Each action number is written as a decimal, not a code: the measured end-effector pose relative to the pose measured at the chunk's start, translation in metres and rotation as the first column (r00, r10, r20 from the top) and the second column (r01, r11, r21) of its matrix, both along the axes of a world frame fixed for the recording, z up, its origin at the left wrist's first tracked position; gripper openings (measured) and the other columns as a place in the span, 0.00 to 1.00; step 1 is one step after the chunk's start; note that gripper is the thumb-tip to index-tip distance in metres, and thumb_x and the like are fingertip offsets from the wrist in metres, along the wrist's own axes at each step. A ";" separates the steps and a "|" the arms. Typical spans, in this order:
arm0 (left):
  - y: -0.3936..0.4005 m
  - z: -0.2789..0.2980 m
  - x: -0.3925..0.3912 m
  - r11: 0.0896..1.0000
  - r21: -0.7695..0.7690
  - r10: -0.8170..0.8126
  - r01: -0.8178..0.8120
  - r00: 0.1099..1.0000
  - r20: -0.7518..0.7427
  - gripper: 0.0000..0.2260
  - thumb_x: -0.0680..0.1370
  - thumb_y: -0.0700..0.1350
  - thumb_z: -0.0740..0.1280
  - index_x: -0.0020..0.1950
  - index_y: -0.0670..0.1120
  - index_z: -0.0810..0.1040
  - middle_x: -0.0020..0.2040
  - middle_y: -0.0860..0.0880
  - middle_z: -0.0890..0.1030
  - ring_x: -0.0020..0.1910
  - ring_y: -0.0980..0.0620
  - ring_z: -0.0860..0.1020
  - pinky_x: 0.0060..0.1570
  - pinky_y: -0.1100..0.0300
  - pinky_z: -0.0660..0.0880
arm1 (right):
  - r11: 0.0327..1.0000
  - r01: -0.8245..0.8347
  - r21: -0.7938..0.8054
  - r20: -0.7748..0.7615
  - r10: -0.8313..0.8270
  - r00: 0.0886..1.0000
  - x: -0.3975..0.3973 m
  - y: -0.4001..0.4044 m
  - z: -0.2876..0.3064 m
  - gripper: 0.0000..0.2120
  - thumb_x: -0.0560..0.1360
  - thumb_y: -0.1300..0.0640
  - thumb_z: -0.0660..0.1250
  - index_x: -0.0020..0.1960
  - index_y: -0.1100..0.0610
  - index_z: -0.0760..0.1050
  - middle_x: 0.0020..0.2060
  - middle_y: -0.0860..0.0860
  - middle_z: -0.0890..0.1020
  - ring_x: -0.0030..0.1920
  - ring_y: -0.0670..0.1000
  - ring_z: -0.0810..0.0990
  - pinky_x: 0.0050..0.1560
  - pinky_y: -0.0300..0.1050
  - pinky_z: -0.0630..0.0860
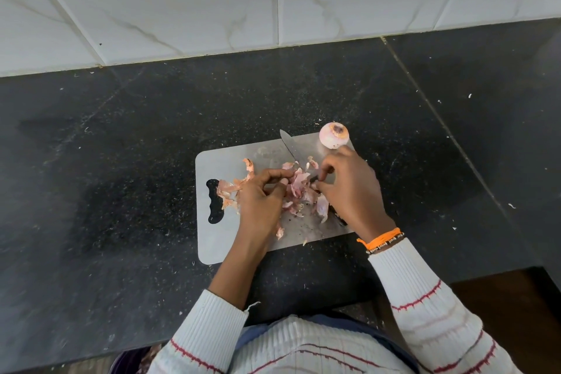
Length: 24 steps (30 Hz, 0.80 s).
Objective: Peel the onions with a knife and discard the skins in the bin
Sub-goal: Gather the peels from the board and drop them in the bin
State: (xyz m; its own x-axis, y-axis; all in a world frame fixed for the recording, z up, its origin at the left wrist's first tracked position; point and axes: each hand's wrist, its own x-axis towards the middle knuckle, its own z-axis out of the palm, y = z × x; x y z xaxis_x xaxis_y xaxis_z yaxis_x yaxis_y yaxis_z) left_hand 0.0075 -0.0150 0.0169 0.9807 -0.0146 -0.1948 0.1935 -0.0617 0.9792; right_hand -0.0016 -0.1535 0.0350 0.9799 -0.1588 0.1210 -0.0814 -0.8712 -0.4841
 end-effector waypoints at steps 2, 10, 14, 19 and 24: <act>0.000 -0.001 -0.001 1.000 0.005 -0.020 0.020 1.000 -0.002 0.10 0.78 0.33 0.61 0.48 0.45 0.80 0.39 0.53 0.81 0.31 0.64 0.78 0.34 0.70 0.74 | 0.999 0.035 -0.025 -0.026 -0.036 0.999 -0.010 -0.002 0.000 0.04 0.72 0.57 0.70 0.42 0.53 0.75 0.43 0.49 0.79 0.42 0.46 0.77 0.39 0.38 0.73; -0.003 -0.005 0.001 0.998 0.024 -0.052 0.052 0.998 -0.018 0.12 0.77 0.33 0.61 0.45 0.47 0.80 0.42 0.55 0.82 0.36 0.65 0.79 0.40 0.70 0.76 | 0.985 0.096 -0.140 -0.176 -0.120 0.977 -0.041 -0.007 -0.013 0.14 0.75 0.53 0.67 0.60 0.54 0.74 0.54 0.51 0.80 0.54 0.49 0.79 0.46 0.40 0.75; -0.003 -0.005 0.000 0.997 0.051 -0.061 0.061 0.998 -0.016 0.11 0.78 0.34 0.62 0.46 0.48 0.81 0.43 0.55 0.81 0.37 0.65 0.78 0.39 0.71 0.75 | 0.986 0.115 -0.121 -0.231 -0.140 0.963 -0.043 -0.008 -0.018 0.13 0.76 0.50 0.65 0.58 0.53 0.74 0.51 0.50 0.81 0.51 0.50 0.80 0.43 0.38 0.69; -0.003 -0.004 -0.002 0.996 0.058 -0.064 0.065 0.998 -0.013 0.10 0.78 0.33 0.60 0.48 0.44 0.80 0.42 0.52 0.81 0.33 0.66 0.77 0.32 0.74 0.72 | 0.991 0.097 -0.097 -0.243 -0.118 0.963 -0.042 -0.002 -0.020 0.12 0.75 0.50 0.66 0.55 0.53 0.75 0.49 0.51 0.81 0.49 0.50 0.79 0.41 0.37 0.67; -0.002 -0.002 -0.002 0.997 0.039 -0.062 0.063 0.998 -0.023 0.10 0.78 0.34 0.60 0.50 0.41 0.80 0.41 0.55 0.80 0.35 0.67 0.78 0.33 0.74 0.73 | 0.992 0.078 -0.101 -0.183 -0.096 0.978 -0.038 0.006 -0.021 0.10 0.73 0.50 0.68 0.52 0.54 0.75 0.46 0.50 0.81 0.45 0.48 0.79 0.40 0.36 0.71</act>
